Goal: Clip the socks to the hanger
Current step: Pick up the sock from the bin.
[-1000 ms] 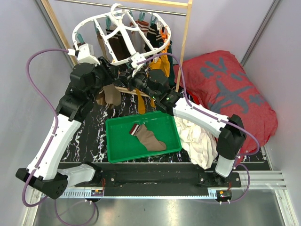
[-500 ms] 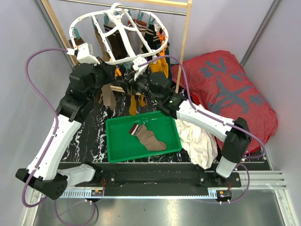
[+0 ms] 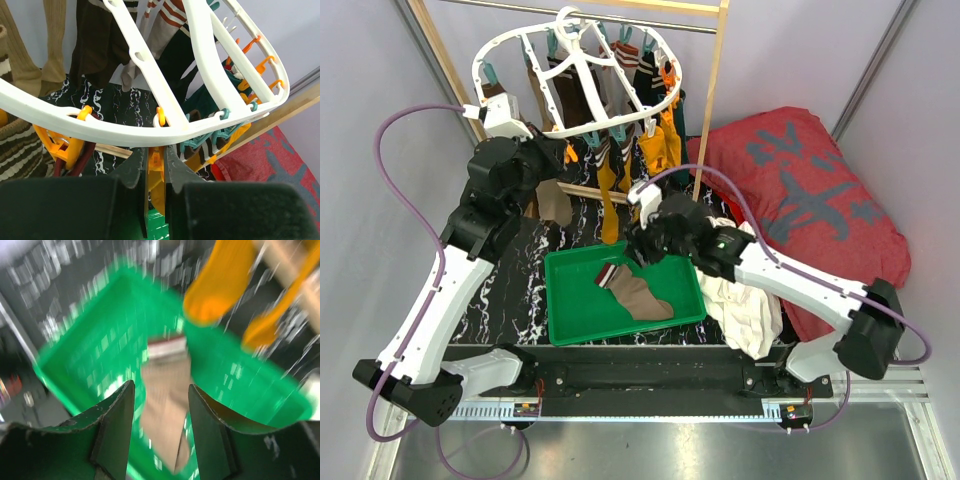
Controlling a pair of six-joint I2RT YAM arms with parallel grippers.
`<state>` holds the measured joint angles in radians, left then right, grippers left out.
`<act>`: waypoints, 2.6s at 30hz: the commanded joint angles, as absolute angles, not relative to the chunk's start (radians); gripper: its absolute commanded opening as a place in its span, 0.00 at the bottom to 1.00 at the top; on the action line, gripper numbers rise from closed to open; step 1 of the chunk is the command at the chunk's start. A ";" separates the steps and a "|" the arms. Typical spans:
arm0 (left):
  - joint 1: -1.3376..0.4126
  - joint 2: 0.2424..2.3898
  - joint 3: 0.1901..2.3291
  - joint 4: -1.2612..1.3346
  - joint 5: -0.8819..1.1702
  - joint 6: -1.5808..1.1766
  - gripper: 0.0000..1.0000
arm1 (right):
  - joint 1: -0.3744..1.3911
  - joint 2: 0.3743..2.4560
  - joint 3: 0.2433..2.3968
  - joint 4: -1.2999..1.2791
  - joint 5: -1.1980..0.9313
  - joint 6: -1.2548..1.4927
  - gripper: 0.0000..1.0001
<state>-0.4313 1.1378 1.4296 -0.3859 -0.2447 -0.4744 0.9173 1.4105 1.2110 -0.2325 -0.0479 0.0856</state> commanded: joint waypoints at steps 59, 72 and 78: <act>-0.431 1.141 1.450 -0.314 -0.175 -0.483 0.06 | 1.025 2.246 1.790 -0.673 0.017 0.005 0.42; -0.431 1.132 1.460 -0.330 -0.179 -0.483 0.06 | 1.035 2.109 1.729 -0.724 0.003 0.005 0.00; -0.431 1.118 1.466 -0.333 -0.181 -0.483 0.06 | 1.025 1.833 1.563 -0.487 -0.041 0.014 0.00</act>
<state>-0.4313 1.1378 1.4300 -0.3840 -0.2127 -0.4831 1.0229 2.0811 1.6295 -0.6640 -0.0109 0.0086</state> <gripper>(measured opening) 0.109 0.011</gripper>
